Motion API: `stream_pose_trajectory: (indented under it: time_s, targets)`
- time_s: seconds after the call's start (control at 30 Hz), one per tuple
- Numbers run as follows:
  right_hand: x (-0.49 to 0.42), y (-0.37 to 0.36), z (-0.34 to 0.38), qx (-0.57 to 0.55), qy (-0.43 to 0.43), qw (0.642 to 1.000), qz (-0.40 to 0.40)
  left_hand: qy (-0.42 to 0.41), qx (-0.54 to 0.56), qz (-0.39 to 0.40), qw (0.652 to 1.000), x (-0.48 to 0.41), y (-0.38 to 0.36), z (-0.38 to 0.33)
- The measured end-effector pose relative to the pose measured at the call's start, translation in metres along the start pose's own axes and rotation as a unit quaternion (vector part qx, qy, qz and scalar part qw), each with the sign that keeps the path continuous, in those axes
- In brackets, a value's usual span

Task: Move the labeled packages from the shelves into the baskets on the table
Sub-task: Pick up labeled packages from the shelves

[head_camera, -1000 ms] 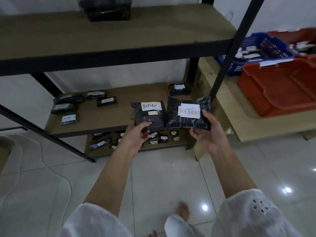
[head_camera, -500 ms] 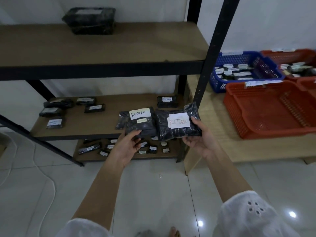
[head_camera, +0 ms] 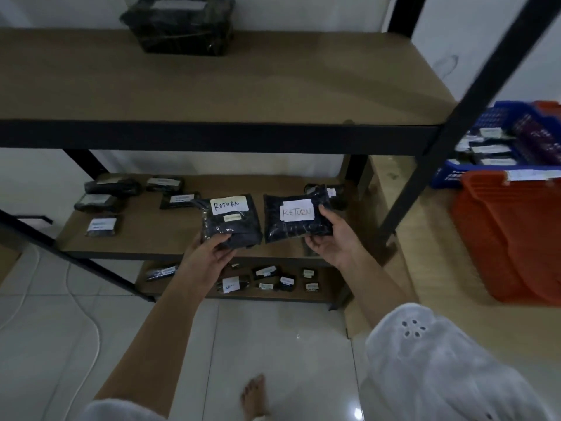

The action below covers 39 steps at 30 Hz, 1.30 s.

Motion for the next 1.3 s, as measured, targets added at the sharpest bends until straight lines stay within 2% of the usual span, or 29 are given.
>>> stream_pose_trajectory:
  time_s: [0.2,0.3,0.5,0.63,0.73,0.8,0.9,0.97,1.0,1.07,1.1,1.17,1.23,1.3]
  targets:
    - [-0.125,-0.071,-0.04,-0.032,-0.023,0.999,-0.03,0.004,-0.011,-0.02,1.0,-0.103,0.018,0.004]
    - [-0.174,-0.097,-0.049,-0.031,-0.009,0.999,-0.035,0.011,-0.005,-0.018,1.0,-0.136,0.021,0.007]
    - [-0.239,-0.129,-0.052,-0.033,0.008,0.999,-0.042,0.03,-0.003,0.0,1.0,-0.169,0.013,0.013]
    - [-0.258,-0.152,-0.043,-0.037,0.03,0.999,-0.018,0.035,0.005,0.014,0.999,-0.177,0.005,0.018]
    - [-0.262,-0.164,-0.033,0.012,0.063,0.998,-0.018,0.032,-0.01,0.027,0.999,-0.179,-0.003,0.02]
    - [-0.264,-0.16,-0.022,0.05,0.093,0.993,-0.045,0.032,-0.016,0.035,0.999,-0.179,-0.009,0.022]
    - [-0.261,-0.143,-0.006,0.147,0.161,0.972,-0.084,0.04,-0.013,0.043,0.998,-0.177,-0.019,0.028]
    - [-0.25,-0.133,0.009,0.251,0.225,0.936,-0.096,0.049,-0.008,0.045,0.998,-0.176,-0.025,0.035]
    - [-0.241,-0.127,0.021,0.308,0.273,0.905,-0.108,0.054,-0.006,0.046,0.998,-0.174,-0.028,0.039]
    - [-0.217,-0.116,0.052,0.419,0.393,0.805,-0.151,0.063,-0.005,0.047,0.997,-0.171,-0.037,0.047]
    - [-0.204,-0.107,0.067,0.452,0.45,0.749,-0.181,0.067,-0.005,0.049,0.997,-0.17,-0.042,0.051]
    - [-0.182,-0.082,0.09,0.474,0.521,0.664,-0.251,0.076,-0.006,0.057,0.995,-0.165,-0.055,0.061]
    - [-0.172,-0.049,0.106,0.492,0.531,0.597,-0.346,0.086,-0.004,0.073,0.994,-0.16,-0.07,0.071]
    - [-0.175,-0.013,0.115,0.506,0.475,0.584,-0.42,0.09,-0.011,0.09,0.992,-0.155,-0.082,0.079]
Point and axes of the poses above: each hand's wrist, its own x-axis away from the middle knuckle, its own y-axis out of the back of the hand, z = x × y, the point moved 10 cm from there along -x, towards the middle knuckle, and after that the axes turned 14 degrees about -z, right-handed, at the moved point
